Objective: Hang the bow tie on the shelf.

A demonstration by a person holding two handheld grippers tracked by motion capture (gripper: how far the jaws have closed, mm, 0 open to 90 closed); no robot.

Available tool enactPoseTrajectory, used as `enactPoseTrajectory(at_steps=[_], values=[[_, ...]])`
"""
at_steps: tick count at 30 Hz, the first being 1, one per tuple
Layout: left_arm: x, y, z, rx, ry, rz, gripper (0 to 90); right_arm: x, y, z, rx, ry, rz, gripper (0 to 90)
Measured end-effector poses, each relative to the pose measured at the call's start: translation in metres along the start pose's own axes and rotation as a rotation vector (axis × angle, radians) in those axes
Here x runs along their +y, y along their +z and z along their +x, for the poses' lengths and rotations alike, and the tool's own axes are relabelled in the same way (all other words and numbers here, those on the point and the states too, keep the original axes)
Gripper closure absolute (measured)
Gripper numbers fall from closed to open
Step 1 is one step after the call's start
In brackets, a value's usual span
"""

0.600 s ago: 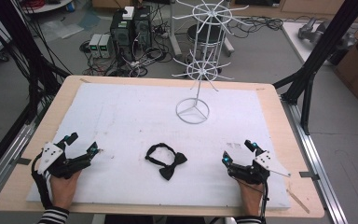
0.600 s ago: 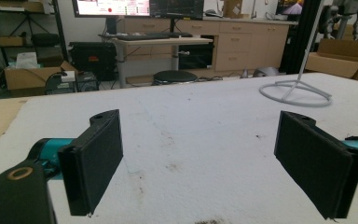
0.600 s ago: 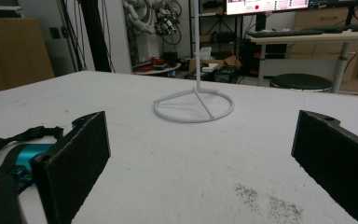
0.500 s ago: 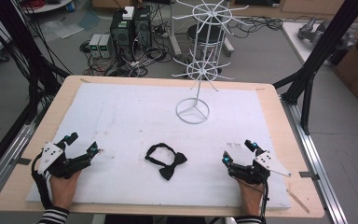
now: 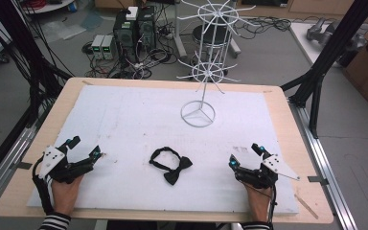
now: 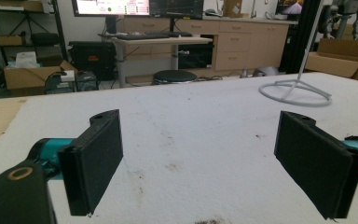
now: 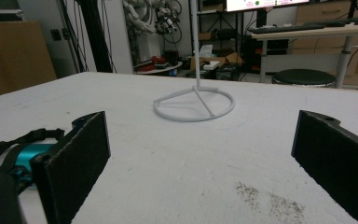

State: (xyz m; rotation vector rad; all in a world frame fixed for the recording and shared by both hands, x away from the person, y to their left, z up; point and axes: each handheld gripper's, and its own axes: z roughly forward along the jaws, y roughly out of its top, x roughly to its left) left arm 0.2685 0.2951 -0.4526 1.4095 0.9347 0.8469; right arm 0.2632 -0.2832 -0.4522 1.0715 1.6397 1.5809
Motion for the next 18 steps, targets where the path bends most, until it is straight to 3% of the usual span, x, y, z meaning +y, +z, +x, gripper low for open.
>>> enactPoseTrajectory(at_steps=[15, 18], values=[[0.0000, -0.0002, 0.0002, -0.002, 0.003, -0.002, 15.7, 0.0019, 0.0001, -0.0014, -0.052, 0.028, 0.017, 3.3], [0.0000, -0.0001, 0.0001, -0.002, 0.003, -0.001, 15.7, 0.0056, -0.0016, -0.0019, -0.040, 0.038, 0.008, 3.3]])
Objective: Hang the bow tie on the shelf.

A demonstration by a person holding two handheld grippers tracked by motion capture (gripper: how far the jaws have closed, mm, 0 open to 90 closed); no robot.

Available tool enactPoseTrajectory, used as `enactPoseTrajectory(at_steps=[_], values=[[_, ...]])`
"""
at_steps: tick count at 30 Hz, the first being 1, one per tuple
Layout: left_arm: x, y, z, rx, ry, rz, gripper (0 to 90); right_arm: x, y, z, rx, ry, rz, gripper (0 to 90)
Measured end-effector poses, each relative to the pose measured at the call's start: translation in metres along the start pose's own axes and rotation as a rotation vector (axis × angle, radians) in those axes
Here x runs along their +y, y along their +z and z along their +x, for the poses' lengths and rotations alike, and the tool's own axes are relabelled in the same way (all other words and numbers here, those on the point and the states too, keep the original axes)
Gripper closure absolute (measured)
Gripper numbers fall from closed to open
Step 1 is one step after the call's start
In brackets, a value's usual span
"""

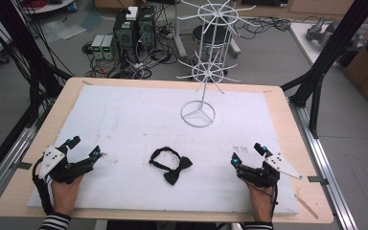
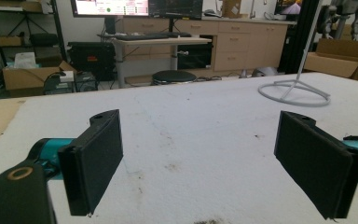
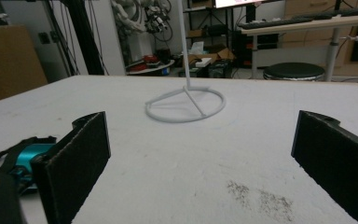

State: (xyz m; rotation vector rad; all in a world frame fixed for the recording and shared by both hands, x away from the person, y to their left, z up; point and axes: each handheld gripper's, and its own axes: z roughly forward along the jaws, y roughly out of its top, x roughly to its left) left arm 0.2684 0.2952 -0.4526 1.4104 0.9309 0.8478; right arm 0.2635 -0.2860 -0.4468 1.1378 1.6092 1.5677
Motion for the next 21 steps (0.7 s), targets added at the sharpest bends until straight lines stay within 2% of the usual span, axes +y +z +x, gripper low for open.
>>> enactPoseTrajectory(at_steps=[3, 7, 11, 12, 15, 21], values=[[0.000, 0.000, 0.000, 0.000, -0.003, 0.000, 15.7, 0.007, -0.002, 0.002, 0.034, 0.013, -0.004, 3.3], [0.000, 0.000, 0.000, 0.001, 0.000, 0.000, 15.7, 0.019, -0.001, 0.008, 0.064, -0.004, 0.002, 3.3], [0.000, 0.000, -0.001, 0.001, 0.000, -0.001, 15.7, 0.030, 0.001, 0.013, 0.072, -0.014, 0.035, 3.3], [0.000, 0.000, -0.001, 0.001, 0.001, 0.000, 15.7, 0.037, 0.003, 0.017, 0.087, -0.024, 0.044, 3.3], [0.000, 0.000, 0.000, 0.000, 0.000, -0.001, 15.7, 0.044, 0.006, 0.023, 0.114, -0.032, 0.059, 3.3], [0.000, 0.000, 0.000, -0.001, -0.004, 0.000, 15.7, 0.055, 0.019, 0.040, 0.172, -0.096, 0.143, 4.7]])
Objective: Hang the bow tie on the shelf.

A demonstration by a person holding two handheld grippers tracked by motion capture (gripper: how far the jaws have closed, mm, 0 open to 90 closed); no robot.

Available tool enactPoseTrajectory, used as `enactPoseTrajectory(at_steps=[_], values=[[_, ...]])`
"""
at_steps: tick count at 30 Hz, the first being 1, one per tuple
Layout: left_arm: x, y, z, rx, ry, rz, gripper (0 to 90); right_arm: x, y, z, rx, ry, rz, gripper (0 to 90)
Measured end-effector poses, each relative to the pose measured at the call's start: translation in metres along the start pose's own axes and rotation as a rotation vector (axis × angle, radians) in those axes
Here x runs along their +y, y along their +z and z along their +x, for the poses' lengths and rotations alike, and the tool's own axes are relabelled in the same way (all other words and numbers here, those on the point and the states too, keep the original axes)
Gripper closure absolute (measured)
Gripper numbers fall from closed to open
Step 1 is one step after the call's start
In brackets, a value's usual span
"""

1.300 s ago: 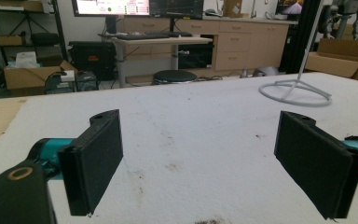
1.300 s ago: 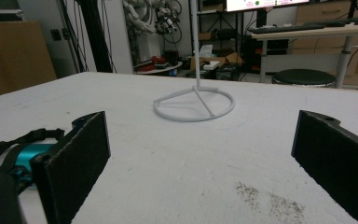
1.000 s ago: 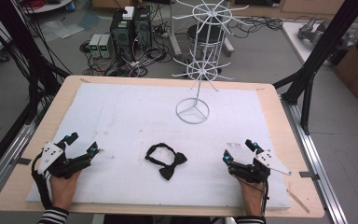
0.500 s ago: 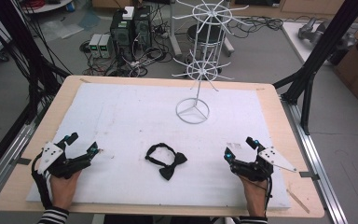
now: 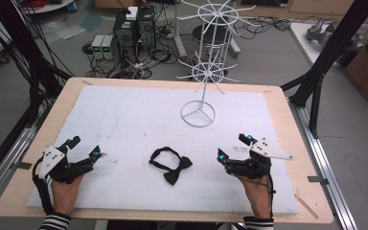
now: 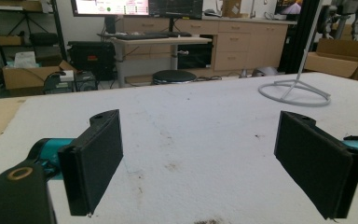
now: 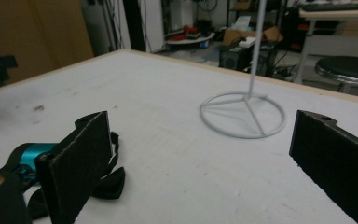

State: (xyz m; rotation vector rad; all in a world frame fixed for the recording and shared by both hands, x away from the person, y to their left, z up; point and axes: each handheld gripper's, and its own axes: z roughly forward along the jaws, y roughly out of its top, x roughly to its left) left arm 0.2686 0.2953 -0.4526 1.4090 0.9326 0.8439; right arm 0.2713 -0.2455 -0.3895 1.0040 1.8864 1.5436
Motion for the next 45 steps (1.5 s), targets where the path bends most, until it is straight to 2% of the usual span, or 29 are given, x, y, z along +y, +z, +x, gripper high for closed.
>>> enactPoseTrajectory(at_steps=[2, 8, 13, 18, 19, 20, 21, 22, 25, 26, 27, 36, 42, 45], values=[[0.000, 0.000, 0.000, -0.001, -0.001, 0.000, 15.7, 0.005, 0.007, 0.005, 0.027, -0.014, 0.046, 5.5], [0.000, 0.000, 0.001, 0.000, -0.005, -0.002, 15.7, 0.015, 0.026, 0.017, 0.091, -0.043, 0.134, 7.0], [0.000, 0.000, 0.001, -0.002, -0.008, -0.002, 15.7, 0.022, 0.042, 0.028, 0.124, -0.040, 0.214, 7.2], [0.000, 0.000, 0.001, -0.002, -0.012, -0.001, 15.7, 0.025, 0.057, 0.038, 0.148, -0.082, 0.261, 7.2], [0.000, 0.000, 0.001, -0.002, -0.012, -0.001, 15.7, 0.026, 0.058, 0.039, 0.152, -0.081, 0.266, 8.2], [0.000, 0.000, 0.001, -0.002, -0.012, -0.002, 15.7, 0.027, 0.060, 0.040, 0.175, -0.084, 0.273, 16.4], [0.000, 0.000, 0.001, -0.001, -0.011, -0.002, 15.7, 0.027, 0.062, 0.041, 0.212, -0.086, 0.277, 18.1], [0.000, 0.000, 0.001, -0.001, -0.011, -0.002, 15.7, 0.027, 0.062, 0.041, 0.212, -0.086, 0.277, 18.1], [0.000, 0.000, 0.001, -0.002, -0.011, -0.001, 15.7, 0.026, 0.071, 0.049, 0.239, -0.114, 0.338, 20.0], [0.000, 0.000, 0.001, -0.002, -0.011, -0.001, 15.7, 0.026, 0.071, 0.049, 0.239, -0.114, 0.338, 20.0], [0.000, 0.000, 0.001, -0.001, -0.012, -0.001, 15.7, 0.025, 0.076, 0.052, 0.242, -0.124, 0.363, 22.0], [0.000, 0.000, 0.001, -0.002, -0.013, -0.001, 15.7, 0.020, 0.098, 0.066, 0.238, -0.162, 0.471, 34.7], [0.000, 0.000, 0.001, -0.001, -0.016, -0.002, 15.7, 0.018, 0.112, 0.070, 0.232, -0.145, 0.528, 42.2], [0.000, 0.000, 0.002, -0.001, -0.016, 0.001, 15.7, 0.017, 0.118, 0.072, 0.220, -0.155, 0.568, 45.7]])
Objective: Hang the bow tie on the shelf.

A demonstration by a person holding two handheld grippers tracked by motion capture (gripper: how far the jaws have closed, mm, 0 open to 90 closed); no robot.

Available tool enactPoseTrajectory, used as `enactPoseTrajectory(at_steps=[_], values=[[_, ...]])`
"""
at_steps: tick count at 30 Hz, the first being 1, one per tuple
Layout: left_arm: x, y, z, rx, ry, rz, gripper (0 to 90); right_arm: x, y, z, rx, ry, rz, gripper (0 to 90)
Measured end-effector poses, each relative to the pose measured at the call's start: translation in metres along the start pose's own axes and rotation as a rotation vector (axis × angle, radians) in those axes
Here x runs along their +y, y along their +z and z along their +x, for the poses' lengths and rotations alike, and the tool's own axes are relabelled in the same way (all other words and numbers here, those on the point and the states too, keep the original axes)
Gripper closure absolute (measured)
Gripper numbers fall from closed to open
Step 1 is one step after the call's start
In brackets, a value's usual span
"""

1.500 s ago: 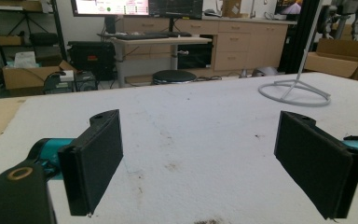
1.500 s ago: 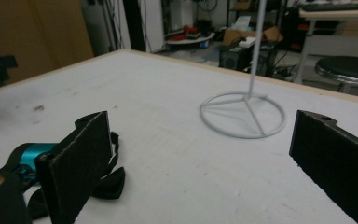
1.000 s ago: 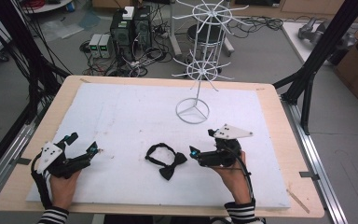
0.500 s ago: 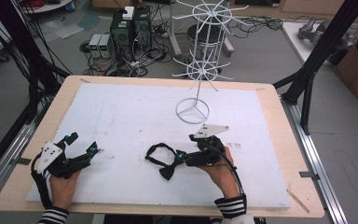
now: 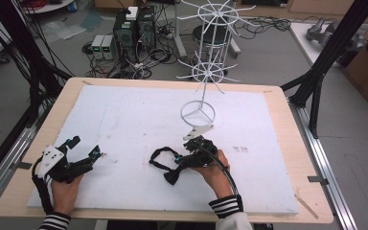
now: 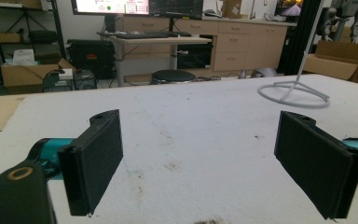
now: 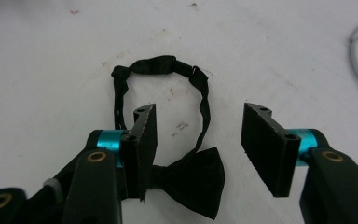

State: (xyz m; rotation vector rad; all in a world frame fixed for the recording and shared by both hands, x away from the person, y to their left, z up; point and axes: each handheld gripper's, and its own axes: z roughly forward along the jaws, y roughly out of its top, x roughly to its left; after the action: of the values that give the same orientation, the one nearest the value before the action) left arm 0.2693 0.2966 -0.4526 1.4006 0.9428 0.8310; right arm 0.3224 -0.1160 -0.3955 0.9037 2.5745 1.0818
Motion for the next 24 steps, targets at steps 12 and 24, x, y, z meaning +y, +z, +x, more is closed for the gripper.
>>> enactPoseTrajectory(at_steps=[12, 24], values=[[0.000, 0.000, 0.000, -0.001, -0.004, 0.002, 15.7, 0.005, 0.023, -0.005, 0.018, 0.028, 0.109, 56.4], [0.000, 0.001, 0.001, -0.002, -0.008, 0.006, 15.7, 0.006, 0.032, -0.004, 0.022, 0.019, 0.171, 60.9]])
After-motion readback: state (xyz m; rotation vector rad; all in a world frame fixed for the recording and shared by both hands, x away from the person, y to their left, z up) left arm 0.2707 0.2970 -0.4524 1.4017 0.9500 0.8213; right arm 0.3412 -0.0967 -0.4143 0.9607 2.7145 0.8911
